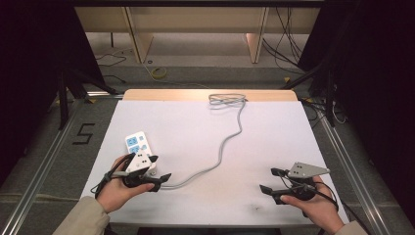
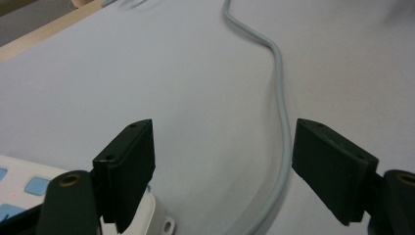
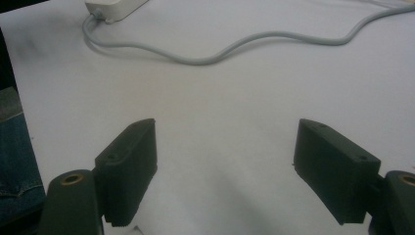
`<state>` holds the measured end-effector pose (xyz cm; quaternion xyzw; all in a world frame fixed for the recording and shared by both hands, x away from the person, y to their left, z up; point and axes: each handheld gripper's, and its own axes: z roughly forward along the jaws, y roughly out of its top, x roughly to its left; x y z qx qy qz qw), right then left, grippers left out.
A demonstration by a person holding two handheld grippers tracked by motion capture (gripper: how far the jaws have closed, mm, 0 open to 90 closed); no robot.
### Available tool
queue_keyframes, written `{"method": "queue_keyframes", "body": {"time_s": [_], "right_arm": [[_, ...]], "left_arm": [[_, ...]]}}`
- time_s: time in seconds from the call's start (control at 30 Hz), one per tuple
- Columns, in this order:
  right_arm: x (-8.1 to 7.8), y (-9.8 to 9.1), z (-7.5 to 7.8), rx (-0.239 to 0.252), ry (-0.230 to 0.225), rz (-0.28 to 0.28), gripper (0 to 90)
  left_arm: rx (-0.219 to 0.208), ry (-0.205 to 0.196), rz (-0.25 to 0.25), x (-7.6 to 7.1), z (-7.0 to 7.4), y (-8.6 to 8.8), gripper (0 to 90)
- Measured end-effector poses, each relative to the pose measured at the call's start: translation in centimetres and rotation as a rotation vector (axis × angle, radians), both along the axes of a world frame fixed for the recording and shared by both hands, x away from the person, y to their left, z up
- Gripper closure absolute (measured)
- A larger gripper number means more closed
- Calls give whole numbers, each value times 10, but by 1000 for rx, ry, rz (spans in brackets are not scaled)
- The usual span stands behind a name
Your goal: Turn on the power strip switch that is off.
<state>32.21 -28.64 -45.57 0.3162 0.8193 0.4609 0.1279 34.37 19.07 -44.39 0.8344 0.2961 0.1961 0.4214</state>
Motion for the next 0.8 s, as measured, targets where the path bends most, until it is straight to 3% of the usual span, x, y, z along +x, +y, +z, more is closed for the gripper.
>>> {"method": "queue_keyframes", "body": {"time_s": [0.37, 0.8], "right_arm": [[0, 0, 0, 0, 4, 3, 247], [0, 0, 0, 1, 7, 6, 247]], "left_arm": [[18, 24, 31, -10, -10, 15, 232], [55, 30, 11, -10, -15, 9, 227]]}}
